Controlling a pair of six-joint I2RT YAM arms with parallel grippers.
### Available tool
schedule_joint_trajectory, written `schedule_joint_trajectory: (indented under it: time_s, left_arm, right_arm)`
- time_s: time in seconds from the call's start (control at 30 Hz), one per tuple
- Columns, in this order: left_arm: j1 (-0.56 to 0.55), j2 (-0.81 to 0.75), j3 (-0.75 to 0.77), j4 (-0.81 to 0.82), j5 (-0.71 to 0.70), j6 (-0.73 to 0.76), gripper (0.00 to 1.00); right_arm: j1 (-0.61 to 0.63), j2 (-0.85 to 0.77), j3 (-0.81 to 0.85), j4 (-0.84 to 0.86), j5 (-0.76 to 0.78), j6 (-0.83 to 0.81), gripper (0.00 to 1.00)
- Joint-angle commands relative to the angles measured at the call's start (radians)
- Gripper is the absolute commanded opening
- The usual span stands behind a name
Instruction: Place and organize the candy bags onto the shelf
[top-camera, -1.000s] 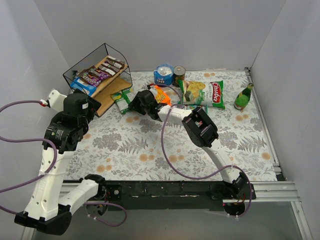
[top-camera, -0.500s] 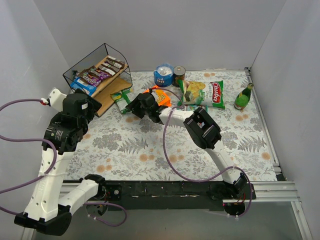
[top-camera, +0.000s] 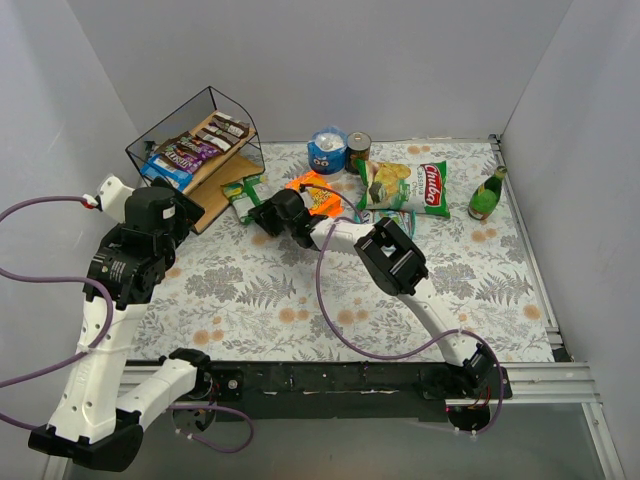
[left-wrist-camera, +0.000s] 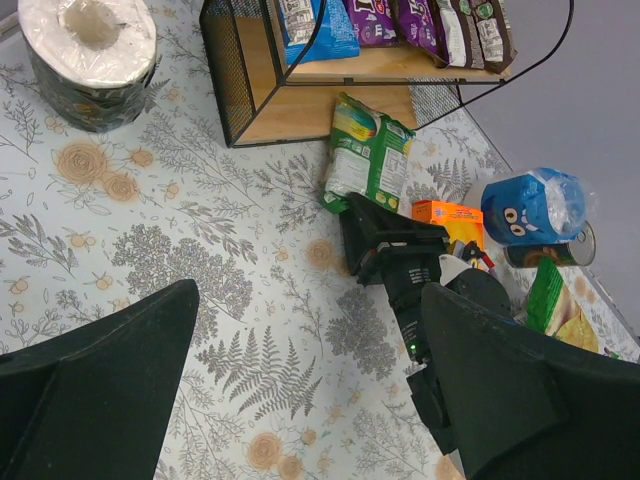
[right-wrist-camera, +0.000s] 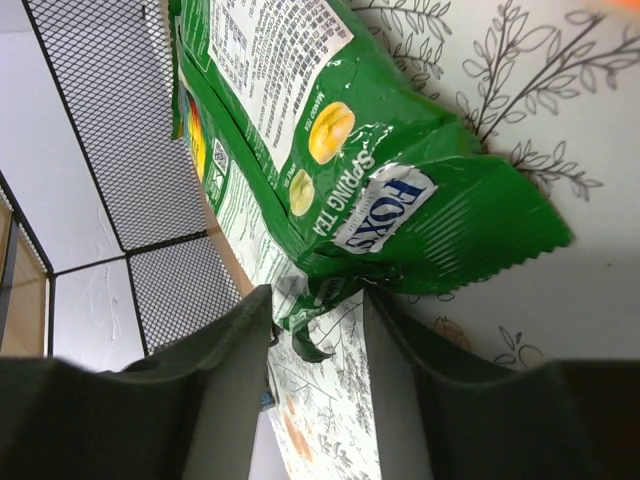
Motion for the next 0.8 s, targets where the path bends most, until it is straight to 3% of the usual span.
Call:
schedule_joint_trajectory:
  time_s: [0.0, 0.13, 0.17, 0.27, 0.6, 0.77]
  left_arm:
    - [0.005, -0.007, 0.036, -0.003, -0.017, 0.013, 0.94]
    - [0.005, -0.012, 0.031, -0.011, -0.02, 0.006, 0.95]
    - [0.006, -0.013, 0.03, -0.011, -0.02, 0.003, 0.94]
    - [0.005, -0.013, 0.03, -0.011, -0.022, 0.0, 0.95]
    - [0.005, -0.009, 0.026, 0.0, -0.012, -0.005, 0.94]
    - [0.005, -0.006, 0.023, 0.001, -0.002, -0.003, 0.94]
  right_arm:
    - [-0.002, 0.04, 0.008, -0.024, 0.073, 0.086, 0.43]
    - [-0.003, 0.025, -0.018, -0.015, 0.089, 0.074, 0.27]
    - [-0.005, 0.025, -0.021, -0.004, 0.087, 0.057, 0.16]
    - [-0.013, 0.028, -0.003, 0.018, 0.066, -0.037, 0.01]
    - [-0.025, 0.132, 0.218, 0.152, -0.143, -0.45, 0.01]
    - [-0.026, 0.142, 0.227, 0.223, -0.223, -0.646, 0.01]
